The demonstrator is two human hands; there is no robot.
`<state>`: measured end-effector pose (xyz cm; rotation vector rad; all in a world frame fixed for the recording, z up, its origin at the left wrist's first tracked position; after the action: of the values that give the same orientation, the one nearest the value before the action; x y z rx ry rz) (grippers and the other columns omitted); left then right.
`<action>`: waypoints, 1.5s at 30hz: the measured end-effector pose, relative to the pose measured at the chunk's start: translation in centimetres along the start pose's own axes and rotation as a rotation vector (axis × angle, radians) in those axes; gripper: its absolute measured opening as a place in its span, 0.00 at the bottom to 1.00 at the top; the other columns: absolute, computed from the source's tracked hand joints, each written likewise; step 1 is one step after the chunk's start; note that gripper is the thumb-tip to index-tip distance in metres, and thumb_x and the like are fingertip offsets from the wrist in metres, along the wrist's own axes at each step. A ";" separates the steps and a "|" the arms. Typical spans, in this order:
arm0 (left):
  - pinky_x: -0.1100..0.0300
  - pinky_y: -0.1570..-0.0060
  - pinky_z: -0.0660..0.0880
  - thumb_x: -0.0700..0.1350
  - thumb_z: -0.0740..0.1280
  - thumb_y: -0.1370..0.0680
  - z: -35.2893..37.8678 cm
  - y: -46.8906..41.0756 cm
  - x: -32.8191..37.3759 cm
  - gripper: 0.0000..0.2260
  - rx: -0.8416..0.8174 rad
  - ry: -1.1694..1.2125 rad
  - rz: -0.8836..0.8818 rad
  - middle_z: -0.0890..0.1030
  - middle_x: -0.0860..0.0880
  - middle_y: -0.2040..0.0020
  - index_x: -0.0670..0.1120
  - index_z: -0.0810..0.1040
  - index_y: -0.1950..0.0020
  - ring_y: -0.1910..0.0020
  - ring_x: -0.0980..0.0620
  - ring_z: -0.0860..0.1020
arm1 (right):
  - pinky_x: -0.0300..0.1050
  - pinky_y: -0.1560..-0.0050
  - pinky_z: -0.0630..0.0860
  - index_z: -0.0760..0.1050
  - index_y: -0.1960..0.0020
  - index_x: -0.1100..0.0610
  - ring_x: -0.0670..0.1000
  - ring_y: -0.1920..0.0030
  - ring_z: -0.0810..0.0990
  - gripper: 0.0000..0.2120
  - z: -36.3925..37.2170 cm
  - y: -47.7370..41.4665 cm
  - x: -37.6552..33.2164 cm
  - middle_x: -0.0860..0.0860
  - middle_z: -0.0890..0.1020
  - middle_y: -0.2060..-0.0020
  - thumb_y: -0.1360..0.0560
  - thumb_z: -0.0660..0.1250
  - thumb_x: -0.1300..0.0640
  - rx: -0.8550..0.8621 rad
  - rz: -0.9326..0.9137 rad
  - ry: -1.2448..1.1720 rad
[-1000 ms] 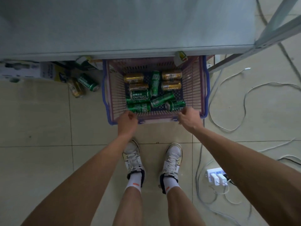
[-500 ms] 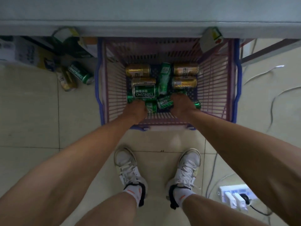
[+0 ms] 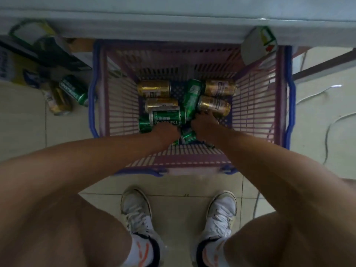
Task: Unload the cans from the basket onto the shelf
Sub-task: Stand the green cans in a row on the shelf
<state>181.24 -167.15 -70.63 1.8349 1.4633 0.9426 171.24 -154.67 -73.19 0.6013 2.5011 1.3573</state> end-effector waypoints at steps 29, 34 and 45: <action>0.61 0.50 0.69 0.36 0.59 0.17 3.3 0.7 -0.4 0.12 0.065 -0.420 -0.057 0.79 0.39 0.39 0.38 0.78 0.38 0.41 0.42 0.76 | 0.48 0.58 0.75 0.74 0.52 0.58 0.48 0.63 0.70 0.26 -0.8 -0.9 4.1 0.46 0.69 0.64 0.33 0.79 0.40 0.045 -0.224 -0.073; 0.47 0.44 0.71 0.39 0.56 0.17 4.8 1.3 -2.0 0.14 0.262 -0.395 0.089 0.76 0.36 0.39 0.36 0.76 0.37 0.40 0.40 0.75 | 0.53 0.47 0.81 0.74 0.33 0.63 0.55 0.46 0.79 0.37 -2.2 0.7 4.3 0.56 0.78 0.44 0.33 0.81 0.44 -0.053 -0.185 -0.093; 0.41 0.38 0.70 0.45 0.65 0.20 3.3 -2.4 0.9 0.26 0.439 -0.358 0.219 0.64 0.31 0.27 0.32 0.67 0.26 0.33 0.35 0.67 | 0.49 0.28 0.69 0.54 0.17 0.53 0.56 0.24 0.64 0.50 -5.6 3.3 8.1 0.54 0.61 0.20 0.29 0.78 0.43 -0.089 -0.042 -0.229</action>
<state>182.76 -165.90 -74.27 2.3727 1.3306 0.3650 162.68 -153.51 -67.42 0.6429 2.2478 1.2970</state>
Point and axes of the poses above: each hand's wrist, its own y-axis away from the middle knuckle, its own z-axis out of the palm, x = y × z, the point moved 1 cm from there along -y, towards the middle knuckle
